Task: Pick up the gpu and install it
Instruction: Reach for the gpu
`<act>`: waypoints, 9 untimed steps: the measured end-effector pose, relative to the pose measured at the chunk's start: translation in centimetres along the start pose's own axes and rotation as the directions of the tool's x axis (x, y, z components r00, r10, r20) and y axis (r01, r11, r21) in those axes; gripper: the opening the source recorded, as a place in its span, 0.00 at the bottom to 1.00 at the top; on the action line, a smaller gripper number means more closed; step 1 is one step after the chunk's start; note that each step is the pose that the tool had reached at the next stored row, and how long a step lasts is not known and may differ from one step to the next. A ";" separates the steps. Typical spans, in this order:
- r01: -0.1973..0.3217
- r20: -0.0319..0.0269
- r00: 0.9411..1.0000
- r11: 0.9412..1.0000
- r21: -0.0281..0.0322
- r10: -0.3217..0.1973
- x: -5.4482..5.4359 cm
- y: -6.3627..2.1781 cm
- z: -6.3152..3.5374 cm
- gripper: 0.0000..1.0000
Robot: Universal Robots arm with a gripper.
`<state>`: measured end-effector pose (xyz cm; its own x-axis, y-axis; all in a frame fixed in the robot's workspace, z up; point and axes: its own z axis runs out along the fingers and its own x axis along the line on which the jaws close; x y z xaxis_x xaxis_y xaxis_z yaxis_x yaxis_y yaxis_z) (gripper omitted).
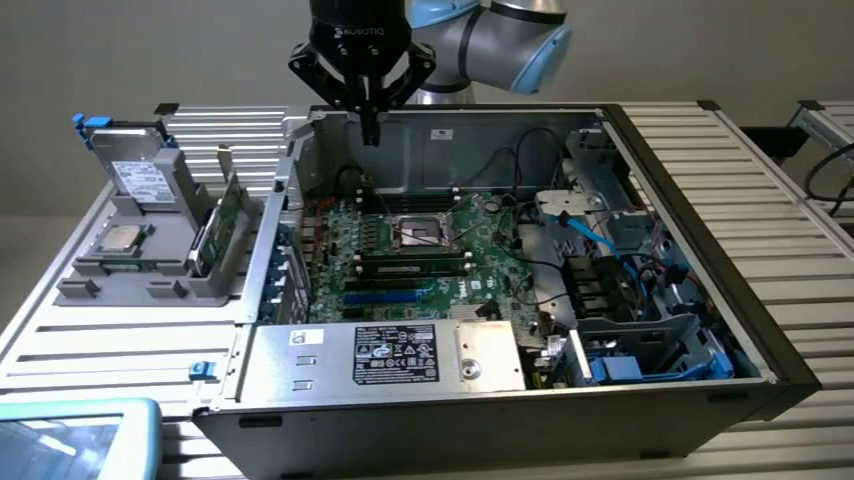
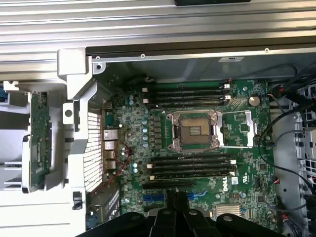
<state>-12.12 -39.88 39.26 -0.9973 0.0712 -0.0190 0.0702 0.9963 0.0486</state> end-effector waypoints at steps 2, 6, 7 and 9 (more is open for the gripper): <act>0.000 0.000 1.000 1.000 0.000 0.000 0.1 -0.01 0.02 0.12; 0.000 0.000 1.000 1.000 -0.002 0.000 1.6 -0.12 0.11 0.13; 0.001 -0.001 1.000 1.000 -0.002 -0.001 2.0 -0.16 0.14 0.20; 0.001 -0.001 1.000 1.000 -0.003 -0.001 2.9 -0.23 0.22 0.20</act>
<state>-15.04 -39.89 38.97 -0.9973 0.0705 -0.0185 0.0695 0.9963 0.0513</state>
